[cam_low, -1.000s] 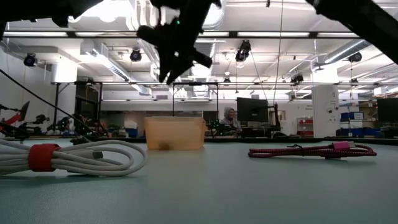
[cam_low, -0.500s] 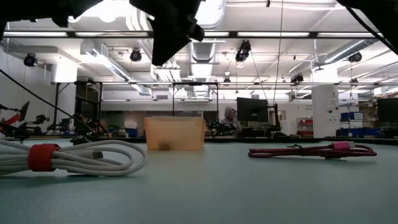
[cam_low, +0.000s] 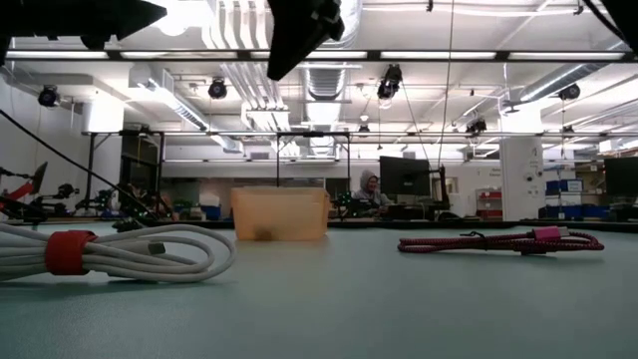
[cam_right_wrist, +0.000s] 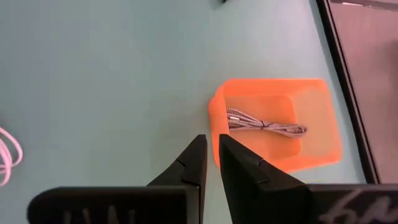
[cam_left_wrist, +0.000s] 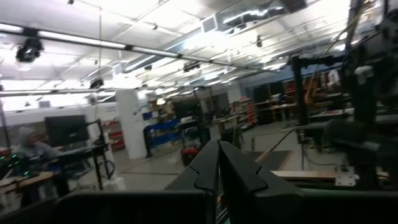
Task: Pick and place USB-C Cables
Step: Put the black charger cable into the orange bin
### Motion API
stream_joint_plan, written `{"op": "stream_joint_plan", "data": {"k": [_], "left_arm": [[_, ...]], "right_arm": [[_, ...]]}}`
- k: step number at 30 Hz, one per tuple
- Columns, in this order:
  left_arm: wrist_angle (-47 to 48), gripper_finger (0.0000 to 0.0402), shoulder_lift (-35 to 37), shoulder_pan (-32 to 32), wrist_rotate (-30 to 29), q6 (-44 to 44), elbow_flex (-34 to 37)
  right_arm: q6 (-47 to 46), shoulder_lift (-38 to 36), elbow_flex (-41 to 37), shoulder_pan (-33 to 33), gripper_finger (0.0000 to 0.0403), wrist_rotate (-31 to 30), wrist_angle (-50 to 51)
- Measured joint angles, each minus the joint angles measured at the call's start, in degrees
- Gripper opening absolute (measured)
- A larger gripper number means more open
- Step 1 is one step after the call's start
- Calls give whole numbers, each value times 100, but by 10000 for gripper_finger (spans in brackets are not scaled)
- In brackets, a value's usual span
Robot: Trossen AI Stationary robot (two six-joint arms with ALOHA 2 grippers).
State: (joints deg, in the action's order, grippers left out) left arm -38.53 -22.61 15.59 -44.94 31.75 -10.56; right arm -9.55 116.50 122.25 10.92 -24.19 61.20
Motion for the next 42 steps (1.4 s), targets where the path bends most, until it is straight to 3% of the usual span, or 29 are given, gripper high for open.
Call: {"op": "stream_joint_plan", "data": {"k": [4,8,17,24,29,34,42], "left_arm": [[-1,0,-21,0,-42,-44,1],[103,0,-29,2,-160,-898,6],[963,0,-484,1,-1825,-3027,10],[954,0,-935,-3,-2251,-4042,-12],[952,0,-1325,-26,-2464,-4943,-12],[952,0,-1791,-69,-2464,-5700,-77],[1288,0,-2670,-481,-2412,-5847,-785]], "right_arm": [[16,-591,-990,21,33,1,-818],[181,-1336,-2305,70,33,15,-1932],[1500,-3091,-5299,121,33,32,-5157],[2676,-4290,-6922,120,33,43,-7154],[2701,-5090,-7495,11,33,19,-7620],[2870,-5830,-7996,-16,33,433,-7708],[2915,-6903,-8624,-17,33,637,-7910]]}}
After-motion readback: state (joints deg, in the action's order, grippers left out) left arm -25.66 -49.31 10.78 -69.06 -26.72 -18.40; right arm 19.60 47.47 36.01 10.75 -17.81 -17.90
